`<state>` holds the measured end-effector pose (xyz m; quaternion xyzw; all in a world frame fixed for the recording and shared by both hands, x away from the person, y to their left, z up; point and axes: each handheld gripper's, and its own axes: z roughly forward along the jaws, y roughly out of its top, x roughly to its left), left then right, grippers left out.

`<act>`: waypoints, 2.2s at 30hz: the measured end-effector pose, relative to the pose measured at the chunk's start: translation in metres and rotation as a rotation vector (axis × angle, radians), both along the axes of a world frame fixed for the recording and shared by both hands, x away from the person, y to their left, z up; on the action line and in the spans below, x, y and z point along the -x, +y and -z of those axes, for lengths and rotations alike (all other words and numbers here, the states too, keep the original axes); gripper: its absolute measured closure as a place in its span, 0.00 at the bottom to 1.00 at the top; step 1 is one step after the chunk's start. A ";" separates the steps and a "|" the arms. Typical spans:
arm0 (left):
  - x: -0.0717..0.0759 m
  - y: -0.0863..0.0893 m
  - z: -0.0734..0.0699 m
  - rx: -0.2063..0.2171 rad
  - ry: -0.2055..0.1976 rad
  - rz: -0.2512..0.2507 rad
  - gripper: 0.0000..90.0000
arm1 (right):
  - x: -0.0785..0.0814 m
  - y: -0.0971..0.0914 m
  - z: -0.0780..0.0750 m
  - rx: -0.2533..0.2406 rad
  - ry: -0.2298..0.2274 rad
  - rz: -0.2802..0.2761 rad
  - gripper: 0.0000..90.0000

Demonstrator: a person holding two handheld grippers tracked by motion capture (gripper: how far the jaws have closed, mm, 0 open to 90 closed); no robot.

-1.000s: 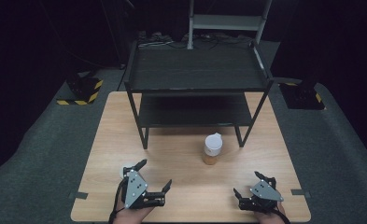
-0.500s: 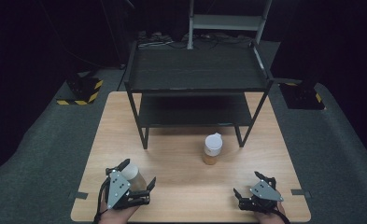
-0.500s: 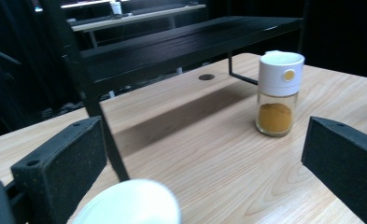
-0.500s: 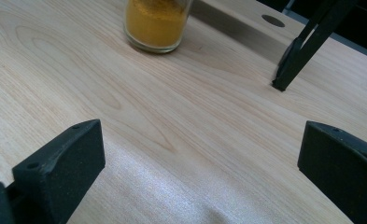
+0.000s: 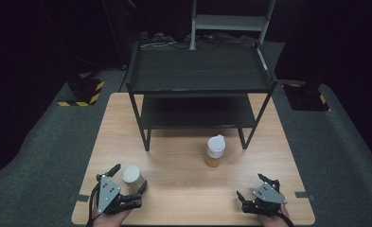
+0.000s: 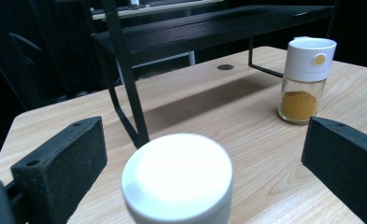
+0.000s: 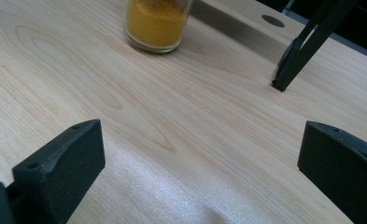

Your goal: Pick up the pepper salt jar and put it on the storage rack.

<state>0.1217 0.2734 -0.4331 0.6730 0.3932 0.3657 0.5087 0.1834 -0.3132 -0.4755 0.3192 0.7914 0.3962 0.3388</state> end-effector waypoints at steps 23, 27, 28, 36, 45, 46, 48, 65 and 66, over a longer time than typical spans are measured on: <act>-0.008 0.015 0.030 0.069 0.060 -0.014 0.08 | 0.000 -0.001 0.000 -0.002 0.002 -0.002 0.00; -0.010 0.016 0.033 0.068 0.070 -0.010 0.13 | 0.000 -0.001 0.000 -0.004 0.003 0.000 0.00; -0.011 0.016 0.034 0.066 0.073 -0.011 0.13 | 0.000 -0.001 0.000 -0.004 0.003 0.000 0.00; -0.015 0.019 0.041 0.083 0.075 0.007 0.26 | -0.001 -0.001 0.000 -0.007 0.004 0.001 0.00; -0.016 0.024 0.045 0.110 0.071 0.027 0.38 | -0.001 -0.001 0.000 -0.007 0.005 0.000 0.00; -0.016 0.024 0.045 0.112 0.071 0.027 0.38 | -0.001 -0.001 0.000 -0.008 0.005 0.000 0.00; -0.016 0.024 0.045 0.110 0.072 0.026 0.38 | -0.001 -0.001 0.000 -0.008 0.005 0.000 0.00; -0.021 0.019 0.029 0.123 0.067 0.018 0.38 | -0.002 -0.001 -0.001 -0.005 0.007 -0.003 0.00; -0.022 0.018 0.028 0.124 0.062 0.020 0.38 | -0.001 -0.001 -0.001 -0.005 0.008 -0.002 0.00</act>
